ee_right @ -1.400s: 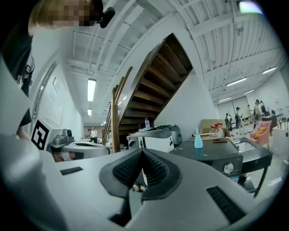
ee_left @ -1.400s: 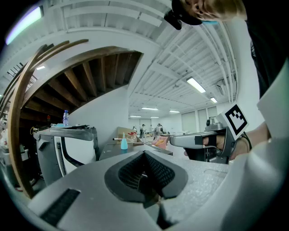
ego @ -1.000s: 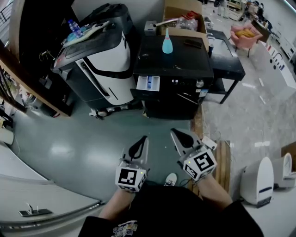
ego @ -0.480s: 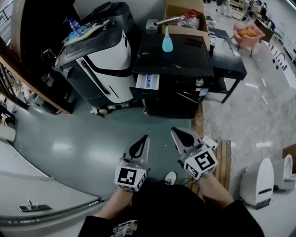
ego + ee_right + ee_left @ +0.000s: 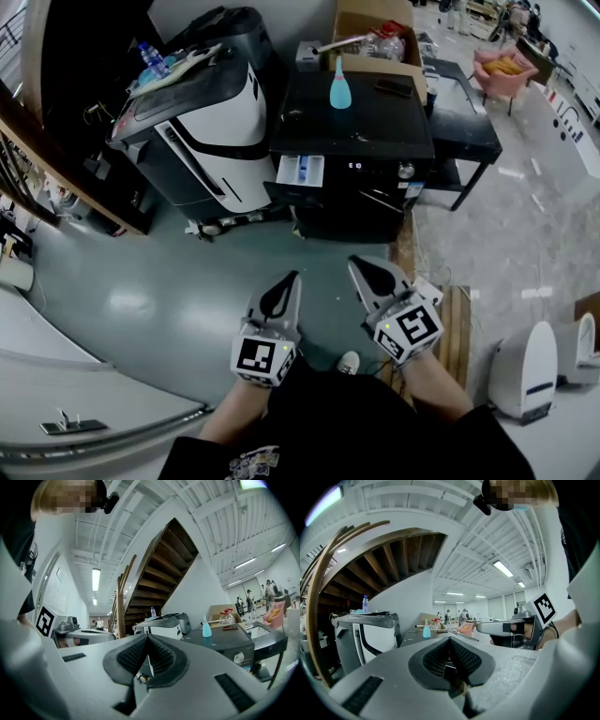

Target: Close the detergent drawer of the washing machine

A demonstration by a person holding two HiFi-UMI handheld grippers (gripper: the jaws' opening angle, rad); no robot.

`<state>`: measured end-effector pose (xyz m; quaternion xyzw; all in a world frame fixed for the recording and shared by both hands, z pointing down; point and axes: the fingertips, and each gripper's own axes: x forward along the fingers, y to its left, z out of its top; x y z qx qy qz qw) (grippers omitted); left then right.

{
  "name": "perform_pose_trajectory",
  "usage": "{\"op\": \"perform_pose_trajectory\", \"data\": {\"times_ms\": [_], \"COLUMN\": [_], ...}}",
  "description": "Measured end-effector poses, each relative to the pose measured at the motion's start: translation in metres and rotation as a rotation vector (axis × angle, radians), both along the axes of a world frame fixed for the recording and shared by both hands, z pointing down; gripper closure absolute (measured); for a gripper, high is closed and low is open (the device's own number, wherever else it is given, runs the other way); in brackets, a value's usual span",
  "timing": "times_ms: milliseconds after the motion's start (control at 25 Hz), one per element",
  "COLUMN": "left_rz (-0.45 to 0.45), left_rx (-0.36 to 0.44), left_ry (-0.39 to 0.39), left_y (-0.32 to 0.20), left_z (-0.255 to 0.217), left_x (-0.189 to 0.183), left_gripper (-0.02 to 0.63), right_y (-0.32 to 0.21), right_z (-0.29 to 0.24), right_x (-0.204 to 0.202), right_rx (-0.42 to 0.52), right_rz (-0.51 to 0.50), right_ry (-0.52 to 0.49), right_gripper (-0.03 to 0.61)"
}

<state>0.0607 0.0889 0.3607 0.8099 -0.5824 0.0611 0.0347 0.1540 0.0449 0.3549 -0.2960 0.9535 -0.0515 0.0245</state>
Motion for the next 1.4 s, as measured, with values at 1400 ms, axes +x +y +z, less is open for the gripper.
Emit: {"op": "perform_pose_trajectory", "data": {"times_ms": [1400], "left_rz": [0.09], "left_rx": [0.0], "left_ry": [0.057], "left_y": [-0.121], "left_z": [0.01], "left_x": [-0.188], "left_gripper": [0.609], "right_y": [-0.113], "right_z": [0.006], "right_x": [-0.162], "right_rx": [-0.024], "right_rz": [0.158], "right_ry": [0.03], "right_gripper": [0.551]}}
